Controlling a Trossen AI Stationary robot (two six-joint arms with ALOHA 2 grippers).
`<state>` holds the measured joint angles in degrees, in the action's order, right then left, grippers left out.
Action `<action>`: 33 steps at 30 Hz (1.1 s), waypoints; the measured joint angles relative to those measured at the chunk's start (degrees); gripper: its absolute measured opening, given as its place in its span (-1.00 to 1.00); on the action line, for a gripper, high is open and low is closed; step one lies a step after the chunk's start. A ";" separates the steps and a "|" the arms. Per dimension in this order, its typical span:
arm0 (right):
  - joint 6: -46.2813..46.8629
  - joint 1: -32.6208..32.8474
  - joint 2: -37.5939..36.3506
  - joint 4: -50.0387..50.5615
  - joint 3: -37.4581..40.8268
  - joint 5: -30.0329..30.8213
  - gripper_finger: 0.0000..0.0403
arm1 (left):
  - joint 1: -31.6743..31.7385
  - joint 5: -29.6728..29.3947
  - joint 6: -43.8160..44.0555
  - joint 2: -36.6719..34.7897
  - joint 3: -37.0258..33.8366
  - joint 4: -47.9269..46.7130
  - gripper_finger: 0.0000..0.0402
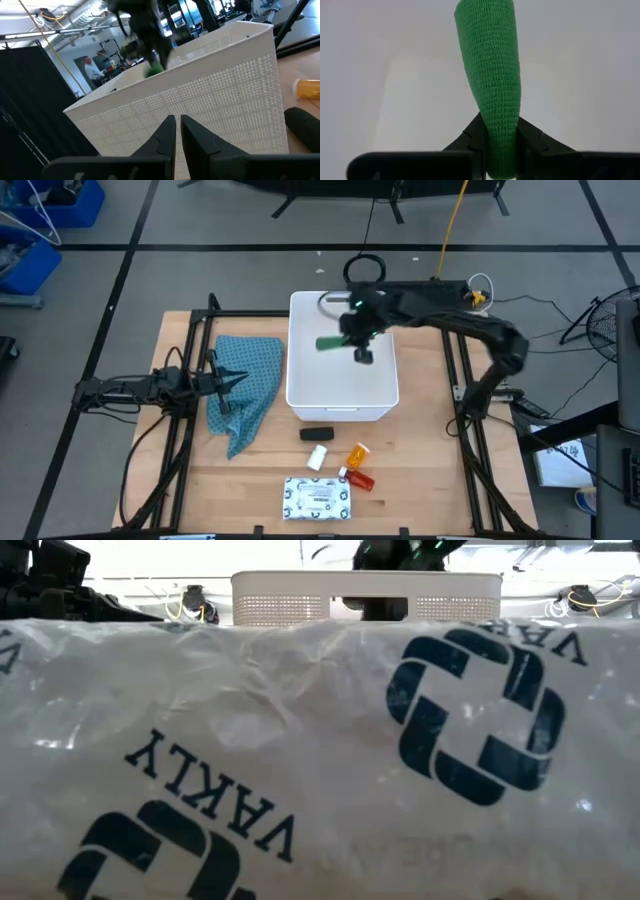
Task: Pick & place medical supplies in basket/bin
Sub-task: Put the green bandage into the white bin
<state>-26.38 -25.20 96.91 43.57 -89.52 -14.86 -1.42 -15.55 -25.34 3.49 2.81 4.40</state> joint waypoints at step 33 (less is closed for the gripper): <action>-12.09 0.10 19.89 -2.27 1.57 11.88 -0.51 | 0.01 0.04 -0.32 0.00 0.02 -0.09 -0.84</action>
<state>-38.47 -25.10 116.81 41.30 -87.94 -2.98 -1.41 -15.51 -25.66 3.49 2.83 4.32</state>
